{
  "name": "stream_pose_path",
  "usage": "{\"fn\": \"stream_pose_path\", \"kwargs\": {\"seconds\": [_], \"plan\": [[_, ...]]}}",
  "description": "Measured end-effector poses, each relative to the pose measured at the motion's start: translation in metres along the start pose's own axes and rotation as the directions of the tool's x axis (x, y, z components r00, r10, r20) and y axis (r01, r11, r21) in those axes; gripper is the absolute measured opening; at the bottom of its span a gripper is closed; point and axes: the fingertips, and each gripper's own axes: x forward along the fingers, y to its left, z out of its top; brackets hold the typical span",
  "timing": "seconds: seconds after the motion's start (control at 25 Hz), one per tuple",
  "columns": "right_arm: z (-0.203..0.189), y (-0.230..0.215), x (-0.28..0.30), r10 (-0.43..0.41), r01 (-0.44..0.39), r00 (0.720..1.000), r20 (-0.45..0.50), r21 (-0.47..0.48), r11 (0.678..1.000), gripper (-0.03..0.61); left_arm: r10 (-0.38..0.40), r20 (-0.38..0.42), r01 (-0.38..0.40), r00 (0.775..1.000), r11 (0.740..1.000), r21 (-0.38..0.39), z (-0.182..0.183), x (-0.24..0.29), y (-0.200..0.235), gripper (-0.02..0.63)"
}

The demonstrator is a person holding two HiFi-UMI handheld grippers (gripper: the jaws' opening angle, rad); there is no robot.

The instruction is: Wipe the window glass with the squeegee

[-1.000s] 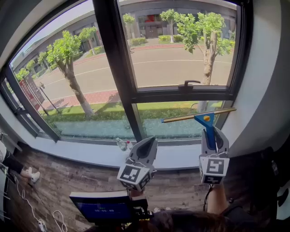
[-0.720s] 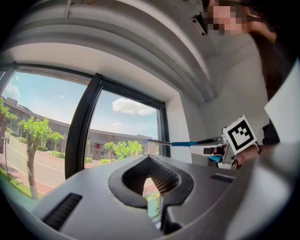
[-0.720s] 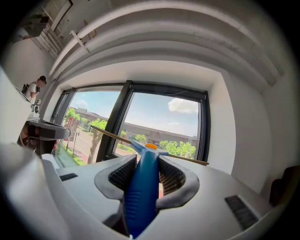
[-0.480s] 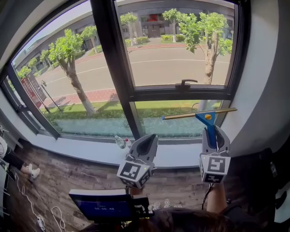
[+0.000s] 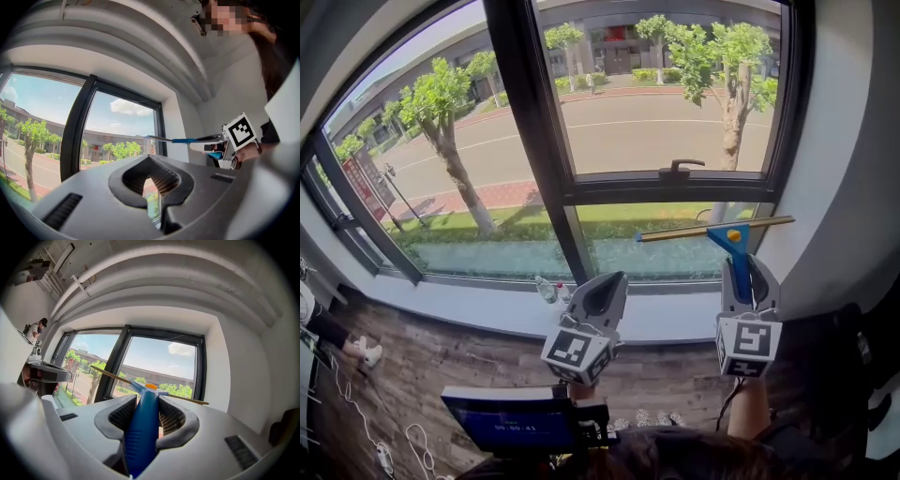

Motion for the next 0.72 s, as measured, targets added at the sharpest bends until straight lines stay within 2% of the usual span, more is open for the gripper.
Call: {"fn": "stream_pose_path", "kwargs": {"seconds": [0.12, 0.24, 0.6, 0.72], "plan": [[0.002, -0.002, -0.003, -0.001, 0.001, 1.000, 0.003, 0.000, 1.000, 0.142, -0.029, 0.011, 0.028, 1.000, 1.000, 0.007, 0.006, 0.002, -0.006, 0.002], [0.005, -0.007, -0.006, -0.016, 0.016, 1.000, 0.020, 0.008, 1.000, 0.141, -0.016, 0.002, 0.016, 1.000, 1.000, -0.001, 0.002, 0.002, -0.007, 0.002], [0.007, -0.011, -0.008, -0.037, 0.037, 0.999, 0.017, 0.001, 0.999, 0.141, -0.056, 0.002, 0.056, 0.998, 0.998, 0.026, 0.006, 0.007, -0.017, 0.002], [0.010, -0.013, -0.006, -0.045, 0.045, 0.999, 0.022, 0.004, 0.999, 0.141, -0.046, -0.006, 0.046, 0.999, 0.998, 0.030, 0.004, 0.008, -0.013, 0.002]]}}
